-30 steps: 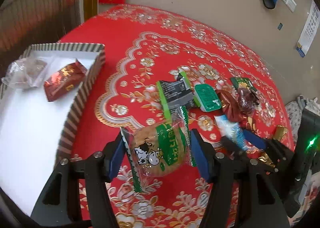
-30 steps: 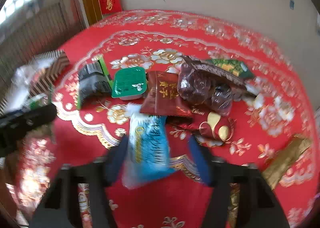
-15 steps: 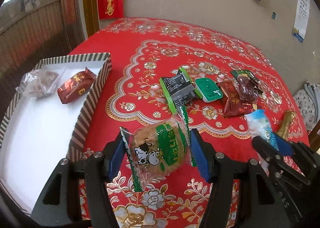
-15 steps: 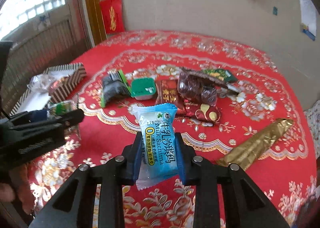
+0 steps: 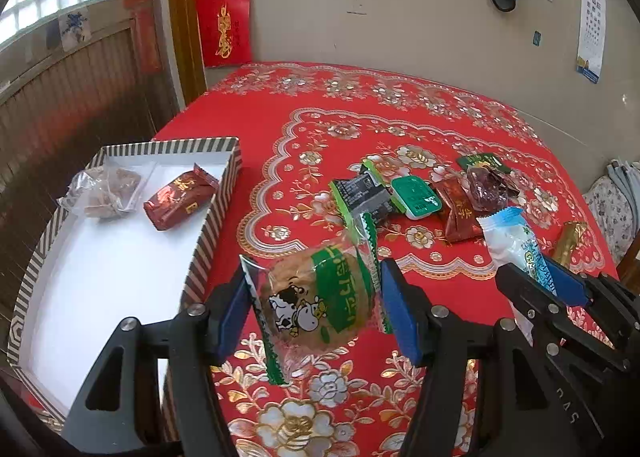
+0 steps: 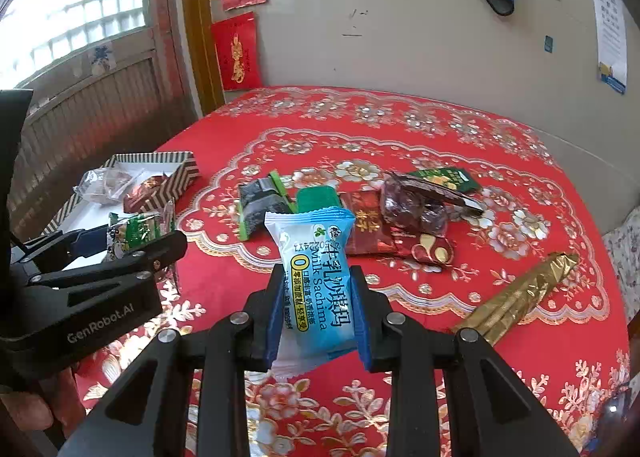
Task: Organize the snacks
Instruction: 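Carry the cookie packet and blue candy into the white tray with both tools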
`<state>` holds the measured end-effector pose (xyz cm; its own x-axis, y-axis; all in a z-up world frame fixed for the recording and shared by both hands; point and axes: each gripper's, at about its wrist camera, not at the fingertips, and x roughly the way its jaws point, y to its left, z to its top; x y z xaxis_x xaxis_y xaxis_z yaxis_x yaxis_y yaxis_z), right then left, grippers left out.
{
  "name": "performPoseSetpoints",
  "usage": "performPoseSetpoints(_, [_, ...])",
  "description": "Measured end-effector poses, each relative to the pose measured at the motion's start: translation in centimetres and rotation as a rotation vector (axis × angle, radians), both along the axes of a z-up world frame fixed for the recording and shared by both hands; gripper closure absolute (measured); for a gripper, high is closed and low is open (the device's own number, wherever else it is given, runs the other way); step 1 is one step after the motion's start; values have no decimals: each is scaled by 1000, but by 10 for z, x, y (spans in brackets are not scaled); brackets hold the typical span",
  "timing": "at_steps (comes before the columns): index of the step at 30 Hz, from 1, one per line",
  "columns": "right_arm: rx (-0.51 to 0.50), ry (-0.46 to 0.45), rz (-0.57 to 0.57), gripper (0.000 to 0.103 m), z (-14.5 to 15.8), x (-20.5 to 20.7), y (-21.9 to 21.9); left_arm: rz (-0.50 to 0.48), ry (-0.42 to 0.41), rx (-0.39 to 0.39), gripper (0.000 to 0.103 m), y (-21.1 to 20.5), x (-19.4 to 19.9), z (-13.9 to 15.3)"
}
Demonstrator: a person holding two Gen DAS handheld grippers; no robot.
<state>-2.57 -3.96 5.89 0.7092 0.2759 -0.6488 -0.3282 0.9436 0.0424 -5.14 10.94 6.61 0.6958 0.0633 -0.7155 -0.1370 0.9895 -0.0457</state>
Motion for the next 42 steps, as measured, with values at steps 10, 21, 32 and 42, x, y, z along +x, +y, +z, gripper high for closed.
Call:
performPoseSetpoints(10, [0,-6,32,73,6,-1,20,0,-15,-3,40,14,-8,8])
performPoseSetpoints(21, [-4,-20,92,73,14,-2,56,32,-27,13,40,46,-15,19])
performPoseSetpoints(32, [-11,-17,166,73,15,2,101,93,-30,30,40,88,-24,24])
performPoseSetpoints(42, [-28,-14,225,73,13,6,139,145,-14,47,40,130,-27,24])
